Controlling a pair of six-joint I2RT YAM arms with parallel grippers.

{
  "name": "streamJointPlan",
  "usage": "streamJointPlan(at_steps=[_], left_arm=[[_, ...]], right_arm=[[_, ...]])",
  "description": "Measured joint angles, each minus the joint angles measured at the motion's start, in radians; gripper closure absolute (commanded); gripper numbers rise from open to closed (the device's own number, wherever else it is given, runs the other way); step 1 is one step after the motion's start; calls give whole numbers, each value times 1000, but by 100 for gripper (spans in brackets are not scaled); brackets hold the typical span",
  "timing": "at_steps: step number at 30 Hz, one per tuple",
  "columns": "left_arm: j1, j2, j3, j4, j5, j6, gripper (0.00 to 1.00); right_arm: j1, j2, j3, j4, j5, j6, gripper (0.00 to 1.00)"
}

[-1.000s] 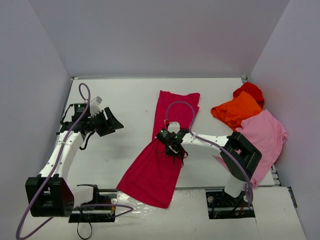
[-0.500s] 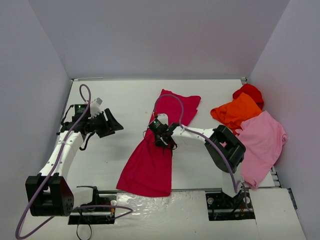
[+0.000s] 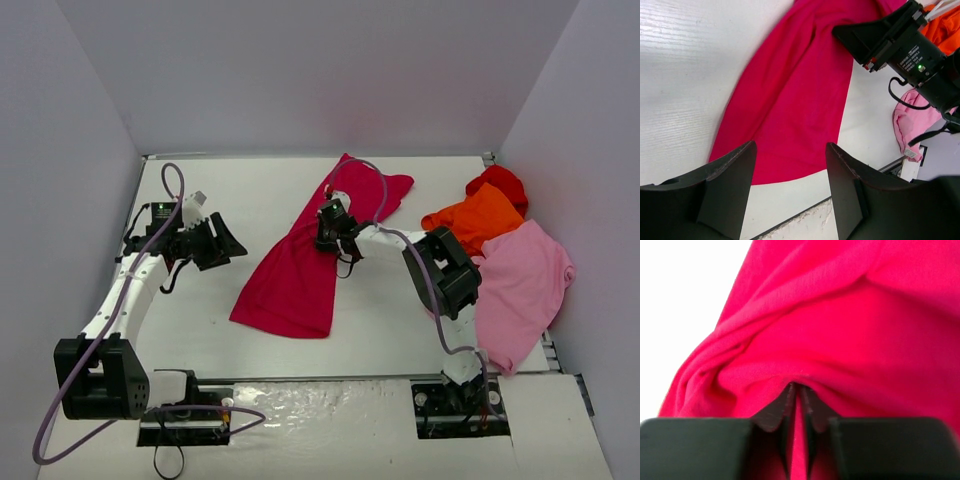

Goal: Fold and stack the t-shirts
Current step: Grab the bottom of the folded rectangular tshirt with right arm

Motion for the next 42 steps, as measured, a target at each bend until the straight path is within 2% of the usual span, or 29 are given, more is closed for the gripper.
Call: streamJointPlan(at_steps=[3, 7, 12, 16, 18, 20, 21, 23, 26, 28, 31, 36, 42], left_arm=[[0, 0, 16, -6, -4, 8, 46], [0, 0, 24, -5, -5, 9, 47], [0, 0, 24, -5, -3, 7, 50], [0, -5, 27, -9, -4, 7, 48], [0, -13, 32, -20, -7, 7, 45], [0, -30, 37, -34, -24, 8, 41], [0, -41, 39, -41, -33, 8, 26], [0, -73, 46, -57, -57, 6, 15], [0, -128, 60, -75, -90, 8, 13], [1, -160, 75, -88, -106, 9, 13], [1, -184, 98, -110, -121, 14, 13], [1, -186, 105, -136, -135, 27, 13], [1, -186, 105, -161, -138, 35, 13]], right_arm=[[13, -37, -4, -71, 63, -27, 77], [18, -110, -5, -265, 132, -63, 67], [-37, -168, 72, -399, 169, -111, 62], [-70, -170, 153, -409, 94, -128, 59], [-34, -163, 171, -412, 54, -126, 58], [54, -134, 205, -420, 27, -119, 57], [108, -113, 226, -420, 9, -116, 57], [247, -54, 276, -413, -29, -112, 55], [409, 25, 332, -410, -89, -108, 52], [469, 53, 338, -420, -120, -102, 50], [480, 66, 339, -441, -142, -94, 48], [423, 66, 373, -453, -140, -88, 46], [415, 107, 462, -443, -153, -94, 45]])
